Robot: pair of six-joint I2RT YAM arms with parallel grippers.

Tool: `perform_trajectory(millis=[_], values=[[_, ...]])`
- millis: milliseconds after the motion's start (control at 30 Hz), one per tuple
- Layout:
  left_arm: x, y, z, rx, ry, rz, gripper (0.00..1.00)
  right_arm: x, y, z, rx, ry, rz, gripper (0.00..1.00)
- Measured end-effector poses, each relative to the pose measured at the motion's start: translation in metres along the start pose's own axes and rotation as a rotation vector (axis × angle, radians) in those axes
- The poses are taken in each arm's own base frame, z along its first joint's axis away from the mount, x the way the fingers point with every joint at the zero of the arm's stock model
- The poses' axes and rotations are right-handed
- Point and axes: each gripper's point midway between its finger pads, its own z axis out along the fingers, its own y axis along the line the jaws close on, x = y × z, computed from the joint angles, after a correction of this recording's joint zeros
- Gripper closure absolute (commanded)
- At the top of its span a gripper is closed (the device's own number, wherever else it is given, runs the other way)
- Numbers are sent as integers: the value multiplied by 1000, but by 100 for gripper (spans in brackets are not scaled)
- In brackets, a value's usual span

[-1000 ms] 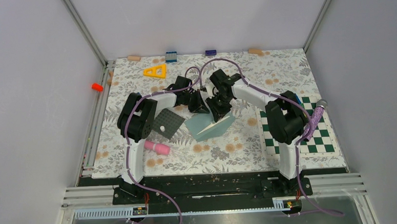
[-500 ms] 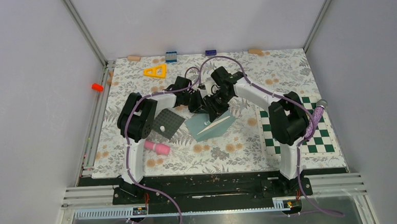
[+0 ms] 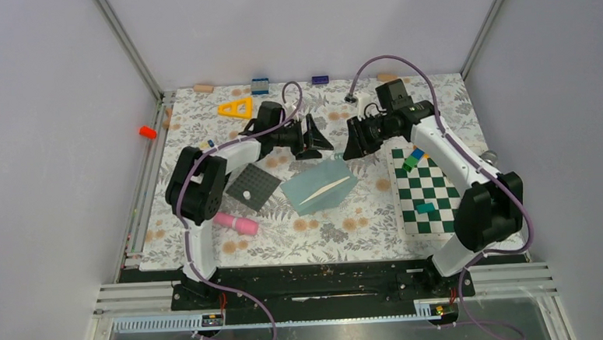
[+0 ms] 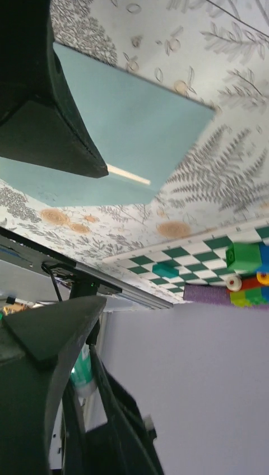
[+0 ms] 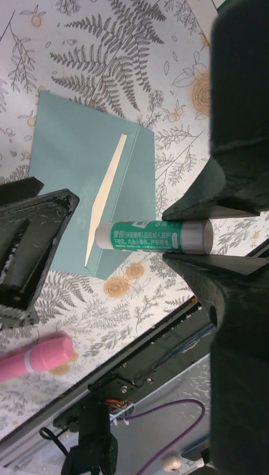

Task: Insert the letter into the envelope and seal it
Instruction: Paint the envelope at the center of the board, then place the solid glue at the center of the board.

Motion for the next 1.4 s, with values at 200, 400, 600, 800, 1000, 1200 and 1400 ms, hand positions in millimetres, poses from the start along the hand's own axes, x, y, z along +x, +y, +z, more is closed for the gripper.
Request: perform_trajectory(millis=[200,400,600,800,1000,1200,1400], values=[[-15,-50,-24,133,-20,108,1,3,22,-10,-92,-35,-30,100],[-28,-97,-52,319,-44,216,1,9,51,-16,-267,-47,-57,100],[-8,-149,-78,552,13,338,1,13,73,-21,-430,-61,-75,100],[10,-170,-94,642,51,436,1,13,79,-26,-492,-77,-87,100],[-3,-137,-80,429,-72,383,1,12,72,-24,-468,-86,-86,100],[-1,-143,-100,261,-165,546,1,17,62,-20,-459,-95,-61,100],[37,-151,-97,215,-100,736,1,15,73,-30,-521,-131,-82,100]])
